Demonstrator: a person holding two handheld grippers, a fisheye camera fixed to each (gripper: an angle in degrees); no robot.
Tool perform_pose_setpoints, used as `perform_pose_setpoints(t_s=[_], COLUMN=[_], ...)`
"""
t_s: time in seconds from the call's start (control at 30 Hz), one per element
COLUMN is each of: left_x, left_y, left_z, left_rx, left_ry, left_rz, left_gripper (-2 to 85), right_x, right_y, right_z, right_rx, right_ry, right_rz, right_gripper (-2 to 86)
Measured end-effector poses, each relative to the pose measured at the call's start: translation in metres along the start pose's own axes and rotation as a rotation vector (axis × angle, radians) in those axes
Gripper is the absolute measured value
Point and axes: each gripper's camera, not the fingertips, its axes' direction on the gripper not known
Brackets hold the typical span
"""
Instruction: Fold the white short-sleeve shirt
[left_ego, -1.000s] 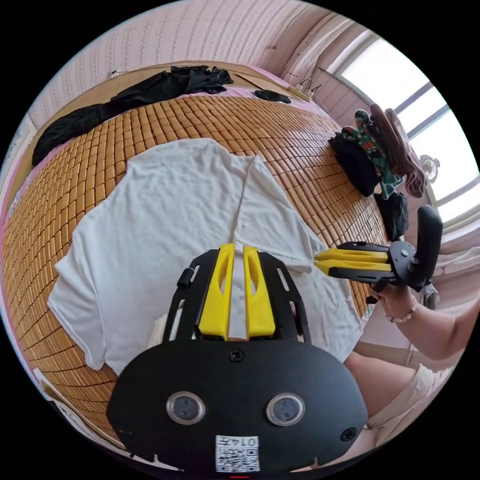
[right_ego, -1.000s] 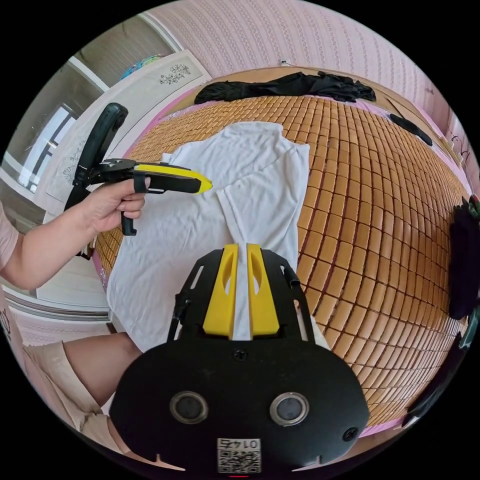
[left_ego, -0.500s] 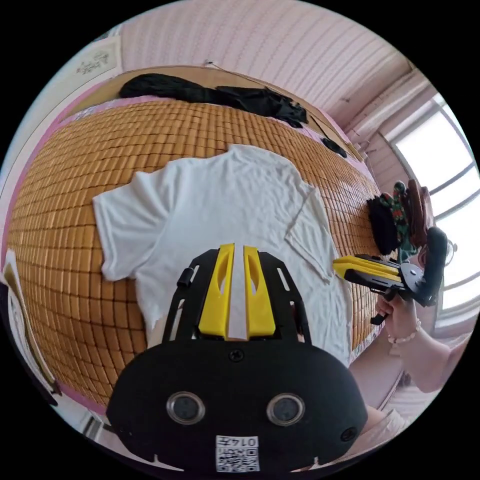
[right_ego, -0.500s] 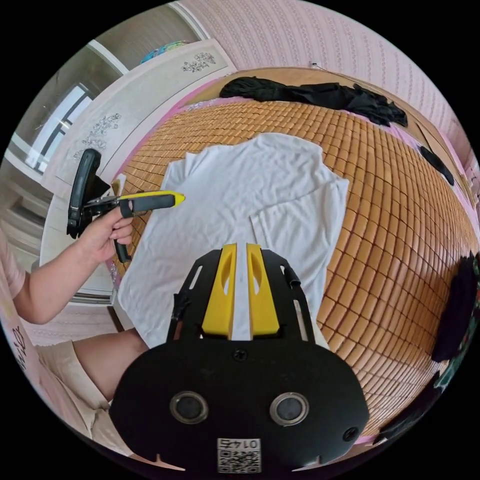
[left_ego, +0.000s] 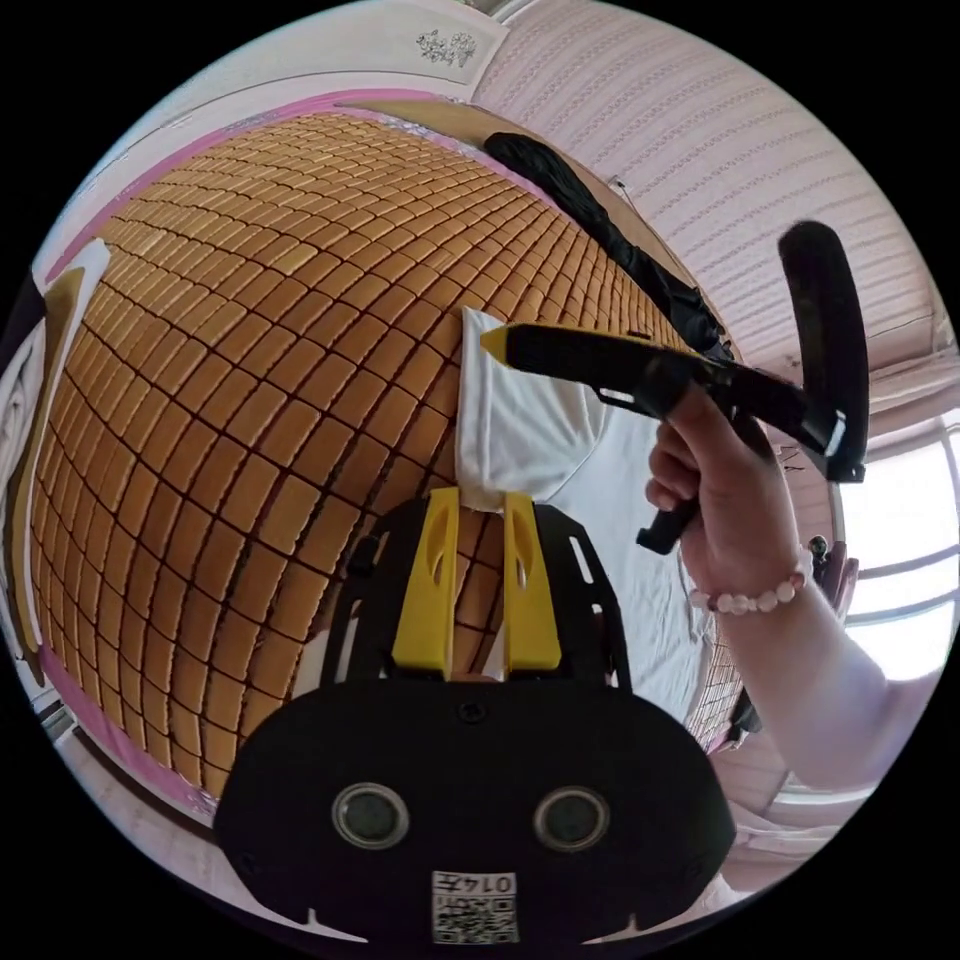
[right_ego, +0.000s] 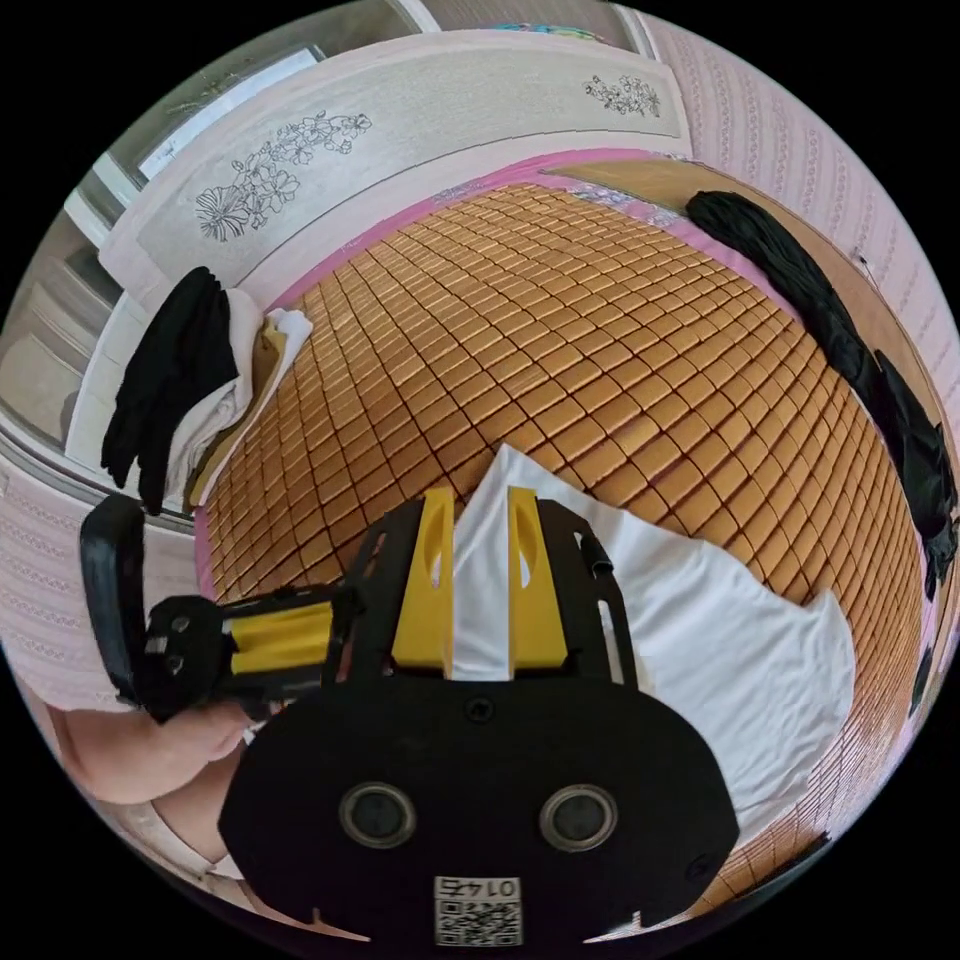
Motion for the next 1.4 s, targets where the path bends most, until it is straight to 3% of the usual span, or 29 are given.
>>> perform_pose_setpoints(t_s=[0.13,0.23,0.3,0.43,0.57,0.67,0.83,0.97,1.17,1.23,1.3,1.4], left_x=[-0.006,-0.009,-0.004,0.029,0.063,0.072,0.084,0.108,0.132,0.133,0.131,0.130], left_y=[0.005,0.006,0.007,0.014,0.026,0.034,0.020,0.010,0.039,0.041,0.039,0.032], left_z=[-0.007,-0.011,-0.018,-0.050,-0.047,-0.030,-0.021,-0.011,0.014,0.024,0.030,0.032], left_rx=[0.014,0.008,0.030,0.160,0.070,-0.020,-0.054,-0.092,-0.182,-0.192,-0.187,-0.187], left_ry=[-0.016,-0.004,-0.009,0.104,0.133,0.096,0.078,0.040,-0.019,-0.056,-0.072,-0.052], left_rz=[0.068,0.078,0.114,0.348,0.508,0.531,0.528,0.563,0.589,0.579,0.560,0.559], left_gripper=[4.2,3.7,3.2,3.4,4.6,4.8,4.9,4.9,6.9,6.7,5.9,2.9], right_x=[0.002,0.029,0.056,0.094,0.130,0.152,0.174,0.177,0.185,0.190,0.201,0.199], right_y=[-0.008,-0.003,0.025,0.096,0.178,0.212,0.246,0.230,0.135,0.109,0.084,0.073], right_z=[0.010,-0.004,-0.043,-0.110,-0.130,-0.122,-0.136,-0.134,-0.107,-0.091,-0.063,-0.079], right_rx=[0.006,0.022,0.184,0.353,0.263,0.165,0.191,0.217,0.225,0.191,0.040,0.115], right_ry=[0.066,-0.063,-0.157,-0.123,-0.002,-0.075,-0.069,-0.099,-0.113,-0.071,-0.079,-0.129], right_rz=[0.007,0.096,0.177,0.310,0.492,0.533,0.571,0.490,0.317,0.294,0.298,0.245], right_gripper=[2.4,1.2,1.1,1.5,4.4,8.2,8.4,7.9,8.3,7.4,4.3,2.2])
